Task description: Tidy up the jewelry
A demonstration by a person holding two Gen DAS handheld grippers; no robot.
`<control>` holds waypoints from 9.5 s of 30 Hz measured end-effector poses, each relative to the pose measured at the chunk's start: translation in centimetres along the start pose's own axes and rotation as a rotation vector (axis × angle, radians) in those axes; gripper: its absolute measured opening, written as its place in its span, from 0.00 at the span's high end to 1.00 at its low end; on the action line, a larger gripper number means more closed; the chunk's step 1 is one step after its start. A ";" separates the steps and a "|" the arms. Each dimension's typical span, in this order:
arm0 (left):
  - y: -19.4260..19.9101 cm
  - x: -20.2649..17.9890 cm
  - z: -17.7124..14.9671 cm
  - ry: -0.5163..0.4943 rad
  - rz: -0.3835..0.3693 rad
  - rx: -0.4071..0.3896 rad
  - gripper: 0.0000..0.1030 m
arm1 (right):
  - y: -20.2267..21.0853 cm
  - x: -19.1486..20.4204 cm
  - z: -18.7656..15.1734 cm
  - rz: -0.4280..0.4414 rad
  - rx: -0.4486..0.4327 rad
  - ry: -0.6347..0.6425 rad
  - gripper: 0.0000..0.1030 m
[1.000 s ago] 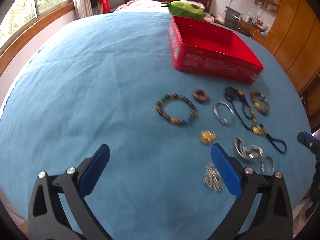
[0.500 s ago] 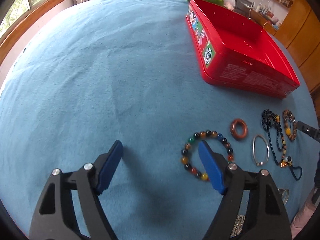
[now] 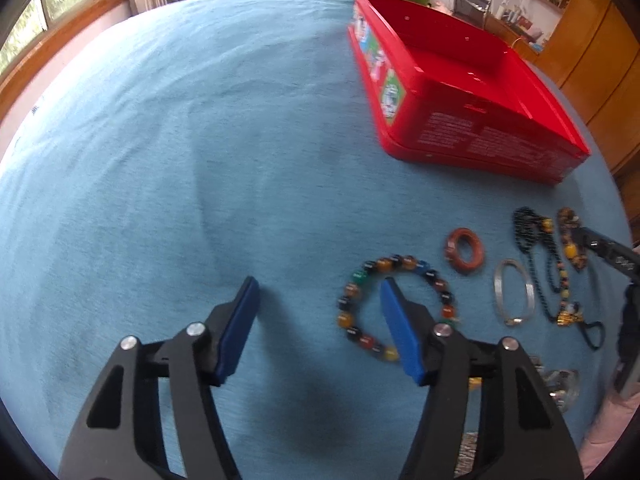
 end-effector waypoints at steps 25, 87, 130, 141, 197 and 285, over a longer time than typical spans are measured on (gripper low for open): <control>4.5 -2.3 -0.7 0.037 -0.147 -0.154 0.94 | 5.7 0.1 -0.4 0.247 -0.103 -0.010 0.89; 2.5 -8.6 13.1 -0.030 -0.124 -0.264 0.21 | 2.0 6.7 11.9 0.155 -0.177 0.073 0.61; 3.3 -5.7 1.9 -0.069 -0.023 -0.065 0.22 | 5.2 5.0 2.1 0.133 -0.119 0.057 0.55; 0.4 -5.8 1.5 -0.087 -0.033 0.029 0.33 | 4.2 6.2 1.1 0.159 -0.081 0.095 0.56; 1.7 -5.0 3.1 -0.020 -0.154 -0.039 1.00 | 5.4 8.7 1.3 0.287 -0.140 0.160 0.90; -2.9 -10.9 18.8 -0.074 -0.136 -0.023 0.94 | -1.7 9.1 17.7 0.232 -0.100 0.126 0.90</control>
Point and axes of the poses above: each gripper's, at about its wrist camera, not at the fingertips, and y roughly against the way its jaws point, x to its left, z to its top, the point moved 3 cm from there along -y, roughly the way its jaws point, and after that the axes turned 3 degrees about z, right-handed, at the moved point
